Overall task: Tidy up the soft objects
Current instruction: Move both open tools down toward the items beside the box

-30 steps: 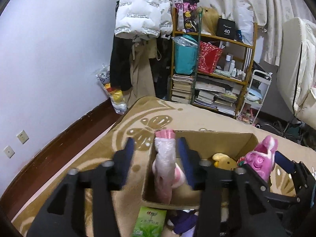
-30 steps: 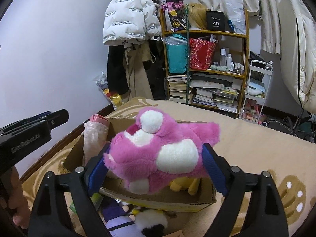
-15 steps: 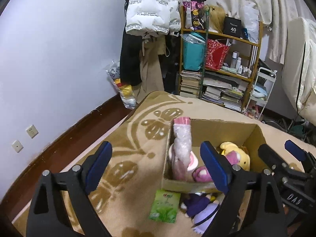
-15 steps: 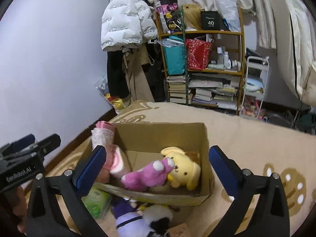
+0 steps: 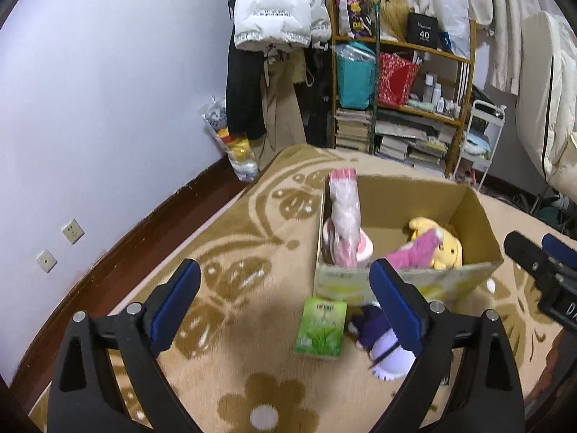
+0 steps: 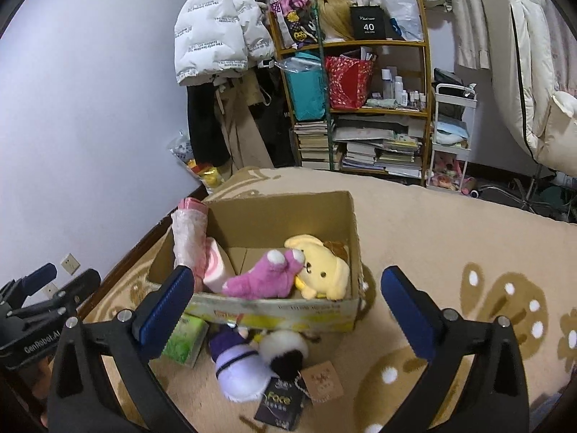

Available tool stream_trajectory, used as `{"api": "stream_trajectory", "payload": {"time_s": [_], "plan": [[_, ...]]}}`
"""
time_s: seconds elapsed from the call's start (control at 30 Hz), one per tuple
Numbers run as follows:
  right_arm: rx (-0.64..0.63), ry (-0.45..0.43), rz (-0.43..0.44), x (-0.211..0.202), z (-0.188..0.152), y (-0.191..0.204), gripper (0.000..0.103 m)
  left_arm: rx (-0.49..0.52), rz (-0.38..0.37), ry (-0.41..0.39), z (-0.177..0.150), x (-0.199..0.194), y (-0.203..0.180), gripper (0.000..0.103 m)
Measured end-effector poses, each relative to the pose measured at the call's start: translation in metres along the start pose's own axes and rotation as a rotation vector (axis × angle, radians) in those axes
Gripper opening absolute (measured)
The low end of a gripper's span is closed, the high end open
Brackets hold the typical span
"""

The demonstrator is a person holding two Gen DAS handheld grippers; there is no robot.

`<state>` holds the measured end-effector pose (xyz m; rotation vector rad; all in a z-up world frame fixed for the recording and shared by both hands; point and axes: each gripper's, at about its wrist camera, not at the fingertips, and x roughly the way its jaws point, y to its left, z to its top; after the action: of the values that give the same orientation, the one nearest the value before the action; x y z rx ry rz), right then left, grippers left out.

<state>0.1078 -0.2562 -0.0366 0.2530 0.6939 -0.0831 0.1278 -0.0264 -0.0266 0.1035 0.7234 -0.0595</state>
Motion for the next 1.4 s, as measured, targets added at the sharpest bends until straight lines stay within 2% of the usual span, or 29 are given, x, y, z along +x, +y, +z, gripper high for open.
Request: {"api": "stream_trajectory", "payload": {"time_s": [0.23, 0.3, 0.87, 1.1, 1.4], "plan": [[-0.016, 0.071, -0.010, -0.008, -0.015, 0.000, 0.103, -0.010, -0.024, 0.086, -0.018, 0.006, 0.002, 0.094], [-0.032, 0.100, -0.012, -0.007, -0.021, 0.003, 0.103, 0.001, -0.010, 0.105, -0.023, 0.010, 0.002, 0.094], [-0.021, 0.262, -0.048, 0.026, -0.056, 0.006, 0.103, 0.033, -0.003, 0.299, -0.051, 0.057, -0.001, 0.094], [-0.034, 0.318, -0.058, 0.041, -0.070, 0.009, 0.103, 0.067, 0.007, 0.354, -0.057, 0.073, -0.007, 0.094], [-0.021, 0.386, -0.080, 0.061, -0.085, 0.006, 0.103, 0.063, -0.002, 0.414, -0.062, 0.091, -0.005, 0.094]]}}
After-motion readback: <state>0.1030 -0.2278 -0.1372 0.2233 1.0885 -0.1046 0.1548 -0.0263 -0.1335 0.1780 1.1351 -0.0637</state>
